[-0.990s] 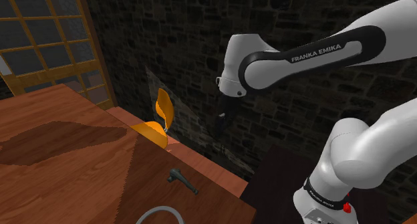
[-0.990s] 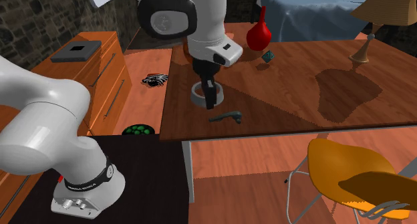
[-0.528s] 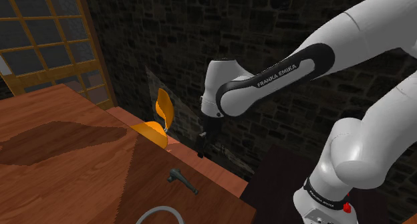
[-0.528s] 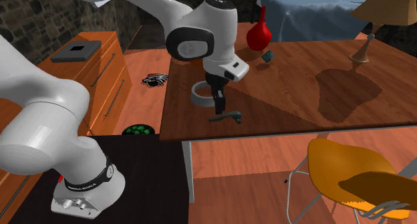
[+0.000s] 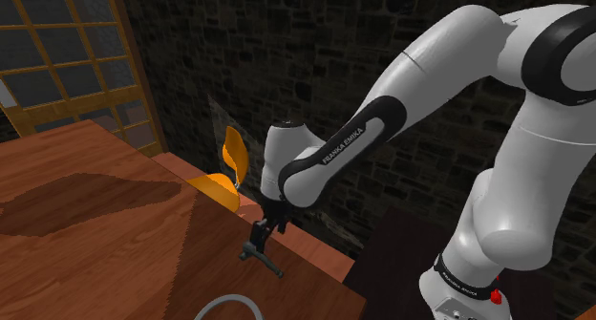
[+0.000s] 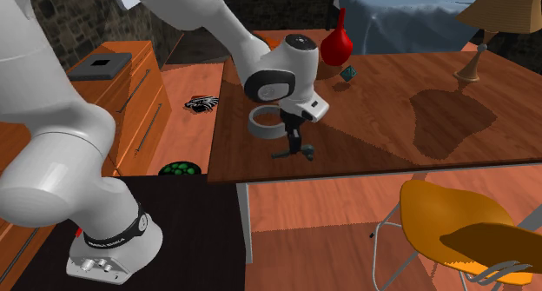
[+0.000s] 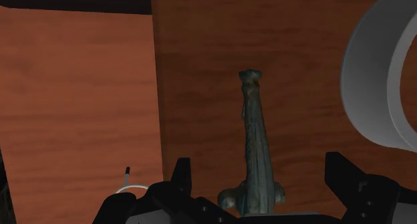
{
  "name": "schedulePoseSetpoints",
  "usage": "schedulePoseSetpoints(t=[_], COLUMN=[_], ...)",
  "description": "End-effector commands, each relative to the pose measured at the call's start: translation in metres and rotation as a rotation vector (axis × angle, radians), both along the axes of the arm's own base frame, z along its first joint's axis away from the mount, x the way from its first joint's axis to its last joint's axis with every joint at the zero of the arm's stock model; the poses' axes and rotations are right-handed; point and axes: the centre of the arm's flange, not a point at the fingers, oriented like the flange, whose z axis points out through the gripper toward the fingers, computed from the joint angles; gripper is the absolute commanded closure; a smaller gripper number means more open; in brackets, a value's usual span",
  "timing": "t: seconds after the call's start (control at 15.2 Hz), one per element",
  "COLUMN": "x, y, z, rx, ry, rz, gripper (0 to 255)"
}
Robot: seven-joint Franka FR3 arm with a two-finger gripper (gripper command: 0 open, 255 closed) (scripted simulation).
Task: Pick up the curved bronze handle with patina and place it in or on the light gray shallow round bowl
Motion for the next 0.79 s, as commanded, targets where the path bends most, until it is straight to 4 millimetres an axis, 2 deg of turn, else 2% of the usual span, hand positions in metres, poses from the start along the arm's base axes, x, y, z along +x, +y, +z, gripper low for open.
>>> schedulePoseSetpoints(t=[0.0, 0.46, 0.73], x=[0.011, 0.011, 0.011], y=[0.015, 0.022, 0.022], z=[-0.02, -0.057, -0.06], rx=[0.008, 0.008, 0.008], ry=[0.003, 0.003, 0.003], rz=[-0.009, -0.009, -0.009], gripper=[0, 0, 0])
